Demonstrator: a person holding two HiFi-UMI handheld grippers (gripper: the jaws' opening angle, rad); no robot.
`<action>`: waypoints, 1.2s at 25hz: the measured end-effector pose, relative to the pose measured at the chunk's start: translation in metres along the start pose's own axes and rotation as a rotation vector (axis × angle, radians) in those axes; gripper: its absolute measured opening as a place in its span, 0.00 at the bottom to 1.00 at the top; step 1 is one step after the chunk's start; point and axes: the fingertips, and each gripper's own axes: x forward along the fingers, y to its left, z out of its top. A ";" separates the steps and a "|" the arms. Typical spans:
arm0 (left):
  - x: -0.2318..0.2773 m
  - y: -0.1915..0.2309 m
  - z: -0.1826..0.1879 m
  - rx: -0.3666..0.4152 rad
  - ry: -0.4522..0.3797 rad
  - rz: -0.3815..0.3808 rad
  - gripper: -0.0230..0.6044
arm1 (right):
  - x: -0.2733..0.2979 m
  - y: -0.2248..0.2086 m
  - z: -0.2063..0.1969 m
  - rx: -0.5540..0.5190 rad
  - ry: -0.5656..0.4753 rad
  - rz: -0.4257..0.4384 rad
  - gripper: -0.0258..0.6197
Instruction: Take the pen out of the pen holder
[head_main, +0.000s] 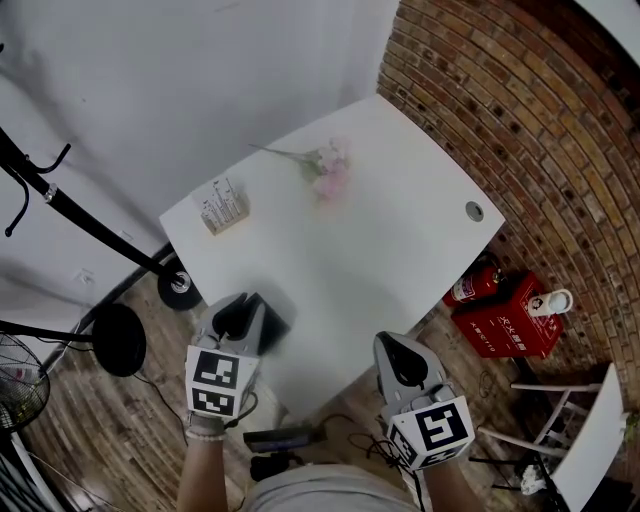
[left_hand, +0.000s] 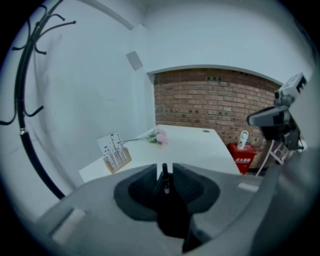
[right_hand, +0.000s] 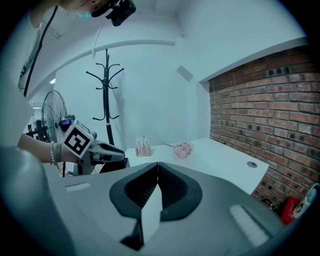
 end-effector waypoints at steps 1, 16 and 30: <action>0.000 0.001 0.000 0.005 0.005 0.006 0.16 | 0.000 0.000 0.000 0.001 -0.001 0.000 0.05; -0.008 -0.002 0.010 -0.020 -0.035 0.001 0.08 | -0.005 0.002 -0.002 -0.001 -0.002 0.002 0.05; -0.067 0.004 0.043 -0.040 -0.157 0.024 0.08 | -0.006 0.036 0.017 -0.045 -0.041 0.069 0.05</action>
